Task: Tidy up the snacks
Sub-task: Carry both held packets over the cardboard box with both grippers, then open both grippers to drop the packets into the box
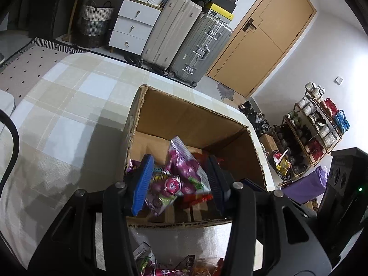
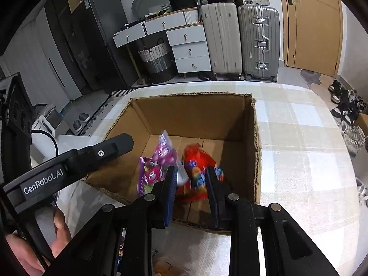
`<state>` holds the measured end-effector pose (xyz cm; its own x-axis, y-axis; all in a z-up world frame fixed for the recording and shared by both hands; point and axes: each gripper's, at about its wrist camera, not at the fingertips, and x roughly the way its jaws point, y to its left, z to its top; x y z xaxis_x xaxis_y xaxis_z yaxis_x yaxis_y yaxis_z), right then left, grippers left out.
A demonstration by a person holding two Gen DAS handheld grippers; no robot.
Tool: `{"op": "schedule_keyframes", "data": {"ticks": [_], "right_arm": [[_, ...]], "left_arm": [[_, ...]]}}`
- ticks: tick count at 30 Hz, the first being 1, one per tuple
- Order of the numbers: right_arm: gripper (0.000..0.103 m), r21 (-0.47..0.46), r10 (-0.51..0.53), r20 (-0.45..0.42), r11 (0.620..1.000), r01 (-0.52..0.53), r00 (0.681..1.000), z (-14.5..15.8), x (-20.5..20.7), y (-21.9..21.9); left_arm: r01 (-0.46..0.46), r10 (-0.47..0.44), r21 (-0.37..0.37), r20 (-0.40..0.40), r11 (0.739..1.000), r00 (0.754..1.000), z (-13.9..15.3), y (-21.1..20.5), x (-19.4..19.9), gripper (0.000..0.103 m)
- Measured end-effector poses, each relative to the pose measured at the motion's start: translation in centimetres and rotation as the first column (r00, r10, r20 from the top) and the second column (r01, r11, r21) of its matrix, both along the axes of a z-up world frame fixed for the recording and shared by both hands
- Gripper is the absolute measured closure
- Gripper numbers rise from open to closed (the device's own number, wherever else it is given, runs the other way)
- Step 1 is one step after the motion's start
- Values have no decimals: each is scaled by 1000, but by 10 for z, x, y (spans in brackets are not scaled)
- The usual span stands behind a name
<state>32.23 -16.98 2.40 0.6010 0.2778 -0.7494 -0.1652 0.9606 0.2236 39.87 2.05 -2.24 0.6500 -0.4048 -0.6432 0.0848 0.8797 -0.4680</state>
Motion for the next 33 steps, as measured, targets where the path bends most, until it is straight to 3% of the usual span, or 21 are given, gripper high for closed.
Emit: {"op": "schedule_keyframes", "data": {"ticks": [6,12,16,24,33], "right_arm": [[77,2,-2,11,1000,1,1000,1,-3,-3],[77,10,-10,12,1000,10,1000,3,-8,-5],[77,-7,-14,42,1000,14,999,11,-17,-7],[77,-6,6,135,1000,-5,991,39,-50,-8],[77,24,7,216,1000,-12,976,68,-102,-14]], "left_arm": [[0,0,-5,-9,1000,1000,1,1,-1,59],[21,-21,1,-2,1000,1000,8,-2,-9,45],[-13,11,48,48,999,999,22,-3,-25,25],[-31,26,46,98,998,995,55,3,-66,22],[-66,25,170,231,983,973,107,-15,-142,17]]}}
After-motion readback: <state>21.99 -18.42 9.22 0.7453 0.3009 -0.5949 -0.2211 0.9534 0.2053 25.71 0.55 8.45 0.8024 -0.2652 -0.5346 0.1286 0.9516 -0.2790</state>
